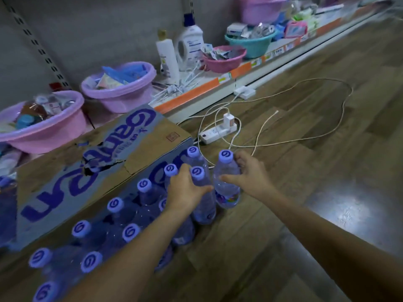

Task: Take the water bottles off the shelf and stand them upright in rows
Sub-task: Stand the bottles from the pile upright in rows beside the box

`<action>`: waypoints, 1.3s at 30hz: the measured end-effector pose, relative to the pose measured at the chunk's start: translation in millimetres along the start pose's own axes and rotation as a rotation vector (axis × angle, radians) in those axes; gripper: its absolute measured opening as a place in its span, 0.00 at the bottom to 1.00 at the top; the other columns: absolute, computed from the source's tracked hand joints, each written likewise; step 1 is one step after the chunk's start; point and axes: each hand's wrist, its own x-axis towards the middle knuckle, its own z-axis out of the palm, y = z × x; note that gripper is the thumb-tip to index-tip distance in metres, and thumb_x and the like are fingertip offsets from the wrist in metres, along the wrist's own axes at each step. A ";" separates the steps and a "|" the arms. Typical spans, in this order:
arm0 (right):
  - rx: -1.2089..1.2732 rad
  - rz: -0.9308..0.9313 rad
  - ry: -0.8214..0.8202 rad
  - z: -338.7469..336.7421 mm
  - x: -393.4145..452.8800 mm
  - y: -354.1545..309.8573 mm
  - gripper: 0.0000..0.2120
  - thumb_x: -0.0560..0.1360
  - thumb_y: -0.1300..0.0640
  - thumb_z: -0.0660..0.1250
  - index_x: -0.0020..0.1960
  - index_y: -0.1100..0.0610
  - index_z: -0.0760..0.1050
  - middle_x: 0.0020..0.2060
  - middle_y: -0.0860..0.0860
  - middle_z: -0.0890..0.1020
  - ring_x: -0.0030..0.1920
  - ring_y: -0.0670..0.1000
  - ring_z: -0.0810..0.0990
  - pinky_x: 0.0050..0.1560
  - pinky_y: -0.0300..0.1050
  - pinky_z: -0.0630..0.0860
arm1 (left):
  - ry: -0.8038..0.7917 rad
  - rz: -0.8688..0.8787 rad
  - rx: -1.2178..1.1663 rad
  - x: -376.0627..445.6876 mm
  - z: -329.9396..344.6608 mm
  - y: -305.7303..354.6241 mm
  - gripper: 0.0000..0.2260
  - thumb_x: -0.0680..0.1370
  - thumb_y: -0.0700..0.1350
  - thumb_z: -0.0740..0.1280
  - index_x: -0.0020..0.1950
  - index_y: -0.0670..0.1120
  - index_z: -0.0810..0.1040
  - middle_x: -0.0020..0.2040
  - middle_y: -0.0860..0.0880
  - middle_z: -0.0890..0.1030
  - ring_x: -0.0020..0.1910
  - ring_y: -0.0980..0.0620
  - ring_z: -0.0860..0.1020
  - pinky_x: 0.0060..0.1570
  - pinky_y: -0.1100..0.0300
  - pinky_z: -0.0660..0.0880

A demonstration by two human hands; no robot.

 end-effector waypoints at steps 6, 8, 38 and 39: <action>-0.104 -0.050 -0.111 33.6 9.1 15.5 0.20 0.64 0.57 0.77 0.51 0.59 0.72 0.41 0.49 0.76 0.44 0.47 0.74 0.35 0.36 0.64 | 0.113 0.165 -0.044 43.0 -27.0 26.6 0.10 0.70 0.35 0.67 0.33 0.46 0.70 0.32 0.50 0.76 0.38 0.50 0.77 0.37 0.66 0.73; -0.072 -0.016 -0.103 33.1 11.6 19.0 0.23 0.65 0.58 0.76 0.56 0.60 0.71 0.44 0.49 0.78 0.47 0.47 0.75 0.39 0.36 0.65 | -0.001 0.239 -0.032 50.9 -36.4 36.6 0.08 0.69 0.39 0.71 0.40 0.45 0.72 0.35 0.54 0.75 0.37 0.55 0.75 0.36 0.73 0.69; -0.095 0.017 -0.070 38.3 -4.5 11.5 0.31 0.69 0.54 0.72 0.68 0.53 0.63 0.63 0.49 0.71 0.62 0.48 0.71 0.57 0.44 0.70 | -0.463 0.055 0.397 25.9 -18.9 -29.1 0.22 0.65 0.56 0.74 0.49 0.46 0.71 0.47 0.48 0.77 0.47 0.48 0.76 0.48 0.51 0.76; -0.160 -0.039 -0.018 34.4 -3.8 1.7 0.31 0.69 0.54 0.72 0.68 0.54 0.63 0.62 0.48 0.70 0.61 0.46 0.69 0.56 0.42 0.68 | -0.477 0.095 0.405 25.2 -28.4 -26.5 0.22 0.66 0.58 0.73 0.50 0.46 0.70 0.48 0.48 0.76 0.47 0.49 0.76 0.48 0.52 0.75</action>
